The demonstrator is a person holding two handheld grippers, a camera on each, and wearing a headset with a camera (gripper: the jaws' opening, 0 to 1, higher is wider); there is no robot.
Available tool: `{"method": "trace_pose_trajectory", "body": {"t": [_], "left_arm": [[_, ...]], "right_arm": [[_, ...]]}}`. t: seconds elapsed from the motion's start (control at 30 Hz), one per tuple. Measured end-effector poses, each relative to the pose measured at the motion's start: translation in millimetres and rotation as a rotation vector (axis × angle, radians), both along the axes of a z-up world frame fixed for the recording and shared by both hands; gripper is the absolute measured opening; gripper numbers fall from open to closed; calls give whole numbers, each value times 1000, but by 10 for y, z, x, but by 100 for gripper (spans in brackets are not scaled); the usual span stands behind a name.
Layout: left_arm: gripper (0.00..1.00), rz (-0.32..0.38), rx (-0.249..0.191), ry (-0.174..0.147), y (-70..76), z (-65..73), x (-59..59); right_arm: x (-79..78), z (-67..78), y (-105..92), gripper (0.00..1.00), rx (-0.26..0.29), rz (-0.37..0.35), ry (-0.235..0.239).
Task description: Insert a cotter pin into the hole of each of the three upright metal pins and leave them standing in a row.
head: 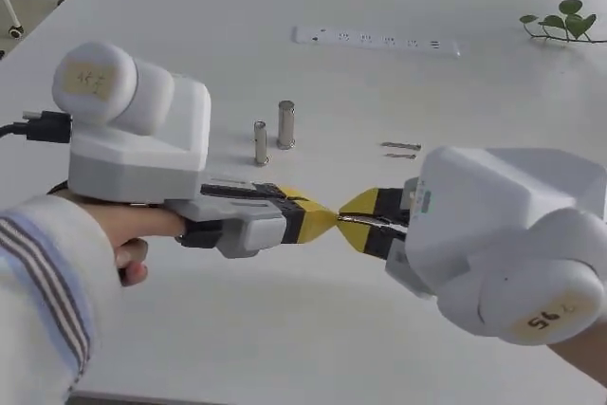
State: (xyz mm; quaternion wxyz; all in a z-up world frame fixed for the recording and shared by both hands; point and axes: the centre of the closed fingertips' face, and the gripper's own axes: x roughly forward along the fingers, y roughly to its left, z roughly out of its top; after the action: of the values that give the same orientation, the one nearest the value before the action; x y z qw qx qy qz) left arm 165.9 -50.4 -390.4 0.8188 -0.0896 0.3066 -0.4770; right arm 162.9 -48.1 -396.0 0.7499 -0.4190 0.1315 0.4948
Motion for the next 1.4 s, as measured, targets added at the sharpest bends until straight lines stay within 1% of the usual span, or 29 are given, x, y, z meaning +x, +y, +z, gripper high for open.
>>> {"method": "trace_pose_trajectory", "body": {"t": [0.13,0.17,0.3,0.47,0.53,0.6,0.7,0.8,0.87,0.9,0.93,0.97,1.0,1.1,1.13,1.17,1.2,1.27,1.3,1.33,1.37,1.4], "left_arm": [[0,-4,4,25,16,-19,-32],[0,-4,6,27,17,-21,-34],[0,-8,22,11,22,-21,-50],[0,2,22,3,23,3,-36],[0,2,23,-4,25,14,-32],[0,2,27,-9,28,19,-34],[0,2,44,-20,47,3,-32],[0,0,51,-23,65,-8,-44],[0,0,53,-28,82,-9,-52],[0,0,52,-30,95,-5,-54],[0,3,51,-30,103,-3,-53],[0,9,46,-22,117,1,-51],[0,11,42,-19,125,4,-51],[0,1,36,-37,131,30,-59],[0,-4,36,-46,132,38,-63],[0,-8,37,-53,131,43,-65],[0,-14,39,-66,132,51,-66],[0,-28,39,-82,126,63,-78],[0,-36,41,-92,124,66,-84],[0,-53,53,-133,127,76,-79],[0,-66,62,-149,128,72,-92],[0,-76,67,-155,127,70,-107]], "right_arm": [[-37,-16,16,0,-6,14,0],[-41,-18,18,0,-7,16,0],[-48,-18,24,0,-4,16,2],[-33,2,24,0,5,9,2],[-29,11,25,0,12,6,4],[-29,16,28,0,23,2,17],[-31,19,46,0,52,-9,54],[-31,5,49,7,70,-11,75],[-27,-17,31,8,85,-24,105],[-26,-22,28,8,90,-27,112],[-24,-37,16,9,103,-35,134],[-19,-47,3,9,112,-44,151],[-22,-65,-10,10,126,-51,180],[-3,-75,-39,10,164,-76,226],[-16,-82,-42,10,189,-85,261],[-7,-78,-50,10,201,-92,272],[-8,-74,-53,10,218,-94,291],[-27,-73,-51,11,247,-103,335],[-23,-60,-49,12,268,-106,350],[-41,-54,-39,12,289,-112,377],[-54,-48,-32,13,314,-120,414],[-65,-45,-29,13,325,-119,433]]}}
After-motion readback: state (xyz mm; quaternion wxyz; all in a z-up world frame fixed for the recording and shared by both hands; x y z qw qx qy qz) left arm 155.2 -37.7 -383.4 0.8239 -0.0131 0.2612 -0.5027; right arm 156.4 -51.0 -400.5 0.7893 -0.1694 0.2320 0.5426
